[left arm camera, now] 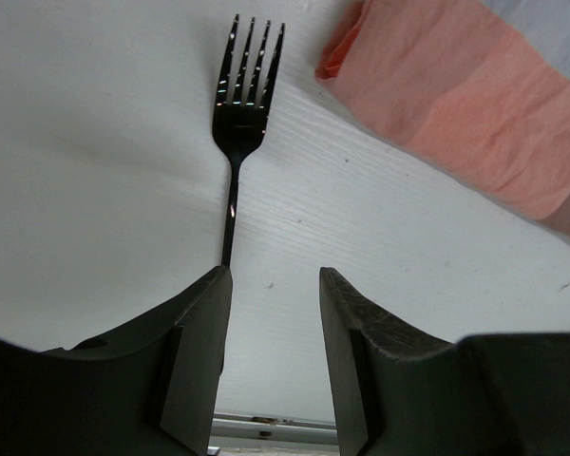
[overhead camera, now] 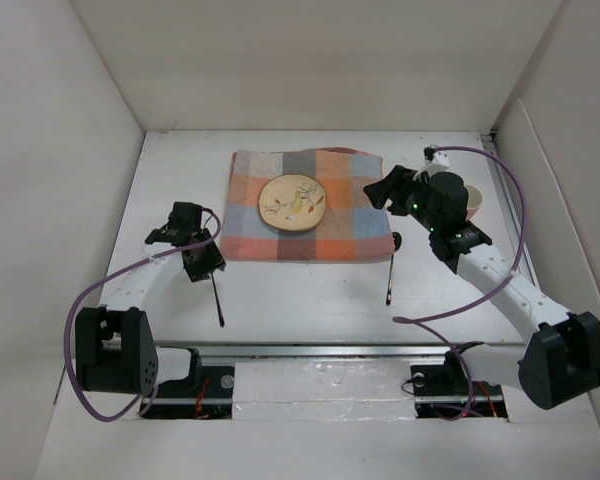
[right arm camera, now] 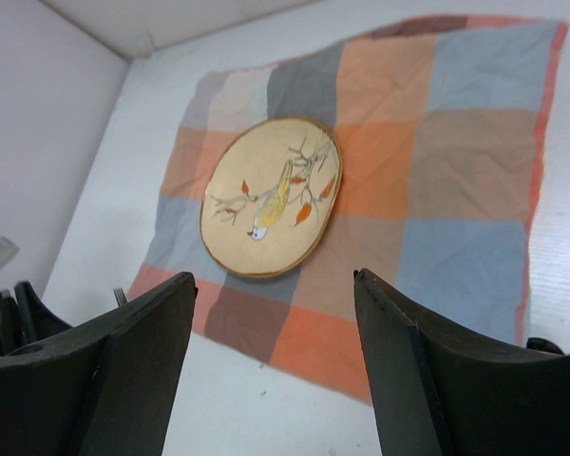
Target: Set the dinner table for one person
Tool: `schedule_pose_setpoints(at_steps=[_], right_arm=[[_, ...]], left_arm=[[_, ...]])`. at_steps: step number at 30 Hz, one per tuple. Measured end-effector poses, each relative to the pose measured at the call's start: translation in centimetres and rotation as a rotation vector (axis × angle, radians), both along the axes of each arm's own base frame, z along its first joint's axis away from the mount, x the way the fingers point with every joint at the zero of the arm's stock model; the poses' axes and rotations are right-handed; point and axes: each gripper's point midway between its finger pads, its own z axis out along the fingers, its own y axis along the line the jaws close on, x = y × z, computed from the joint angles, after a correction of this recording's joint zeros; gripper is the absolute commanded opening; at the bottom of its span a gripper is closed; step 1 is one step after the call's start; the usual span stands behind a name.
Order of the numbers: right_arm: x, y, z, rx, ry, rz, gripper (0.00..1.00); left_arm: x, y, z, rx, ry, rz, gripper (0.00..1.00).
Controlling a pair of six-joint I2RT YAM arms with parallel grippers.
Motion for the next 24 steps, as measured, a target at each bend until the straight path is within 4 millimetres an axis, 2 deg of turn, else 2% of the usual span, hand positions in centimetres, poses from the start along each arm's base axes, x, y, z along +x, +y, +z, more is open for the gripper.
schedule_pose_setpoints(at_steps=[3,6,9,15,16,21,22,24], right_arm=[[-0.4,-0.6,1.8,0.019,-0.05,-0.009,0.72],[-0.4,-1.1,2.8,0.03,-0.077,-0.014,0.72],[-0.5,-1.5,2.7,0.033,-0.079,-0.014,0.72],[-0.6,-2.2,2.3,0.035,-0.07,-0.016,0.72],[-0.7,-2.3,2.4,0.037,-0.073,-0.017,0.72],[-1.3,-2.9,2.8,0.046,-0.089,-0.011,0.72],[-1.4,-3.0,2.9,0.048,-0.093,-0.011,0.72],[-1.5,-3.3,3.1,0.051,-0.099,-0.014,0.72]], left_arm=[[-0.6,0.4,-0.5,0.014,0.038,0.032,0.41],[-1.0,0.6,-1.6,0.023,0.089,0.043,0.4],[-1.8,0.7,-3.3,0.032,0.173,0.05,0.39],[-2.7,1.1,-5.1,0.057,0.263,0.075,0.34],[-2.8,1.2,-5.4,0.063,0.273,0.08,0.28],[-2.4,1.5,-5.5,0.077,0.265,0.1,0.21],[-2.3,1.5,-5.6,0.08,0.267,0.101,0.06],[-2.0,1.6,-5.6,0.083,0.263,0.105,0.0]])
